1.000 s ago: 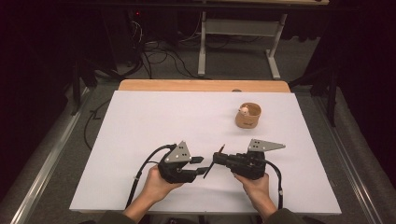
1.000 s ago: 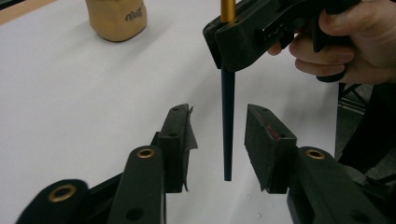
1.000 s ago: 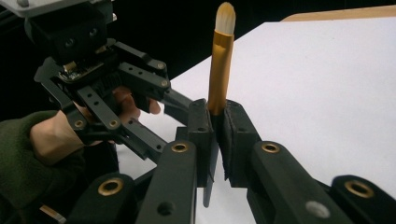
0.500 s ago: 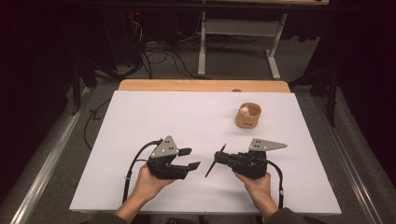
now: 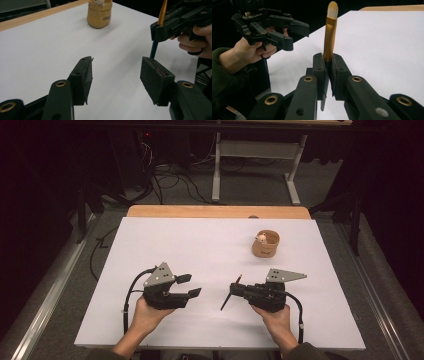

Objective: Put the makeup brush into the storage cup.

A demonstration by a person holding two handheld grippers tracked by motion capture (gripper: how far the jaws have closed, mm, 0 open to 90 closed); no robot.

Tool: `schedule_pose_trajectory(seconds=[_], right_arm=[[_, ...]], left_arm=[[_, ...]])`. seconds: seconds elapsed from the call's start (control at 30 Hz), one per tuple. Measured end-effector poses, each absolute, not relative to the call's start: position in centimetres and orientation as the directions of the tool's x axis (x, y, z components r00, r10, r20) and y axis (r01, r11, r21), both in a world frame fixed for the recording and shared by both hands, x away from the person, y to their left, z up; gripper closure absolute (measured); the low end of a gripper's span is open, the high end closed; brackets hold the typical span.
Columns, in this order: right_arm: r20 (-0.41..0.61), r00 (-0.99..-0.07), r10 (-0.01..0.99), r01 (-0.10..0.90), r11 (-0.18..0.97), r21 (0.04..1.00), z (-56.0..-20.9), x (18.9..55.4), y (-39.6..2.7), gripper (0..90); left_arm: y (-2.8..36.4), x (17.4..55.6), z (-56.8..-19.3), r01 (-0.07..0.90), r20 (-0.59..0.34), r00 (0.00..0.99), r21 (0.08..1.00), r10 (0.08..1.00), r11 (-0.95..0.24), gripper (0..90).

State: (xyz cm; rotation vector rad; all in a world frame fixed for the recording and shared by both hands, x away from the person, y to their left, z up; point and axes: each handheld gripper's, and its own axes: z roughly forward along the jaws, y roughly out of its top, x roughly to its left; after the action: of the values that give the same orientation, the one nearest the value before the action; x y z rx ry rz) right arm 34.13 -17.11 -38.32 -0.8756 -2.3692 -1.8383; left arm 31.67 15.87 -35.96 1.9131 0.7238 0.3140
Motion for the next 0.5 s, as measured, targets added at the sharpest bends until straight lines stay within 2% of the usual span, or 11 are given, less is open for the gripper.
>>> schedule_pose_trajectory(seconds=[0.5], right_arm=[[0.314,-0.840,0.442,0.421,0.167,0.891,-37.8,34.2,-17.6,85.7]], left_arm=[[20.1,31.3,-36.7,0.360,-0.112,0.704,0.908,0.701,-0.217,42.2]])
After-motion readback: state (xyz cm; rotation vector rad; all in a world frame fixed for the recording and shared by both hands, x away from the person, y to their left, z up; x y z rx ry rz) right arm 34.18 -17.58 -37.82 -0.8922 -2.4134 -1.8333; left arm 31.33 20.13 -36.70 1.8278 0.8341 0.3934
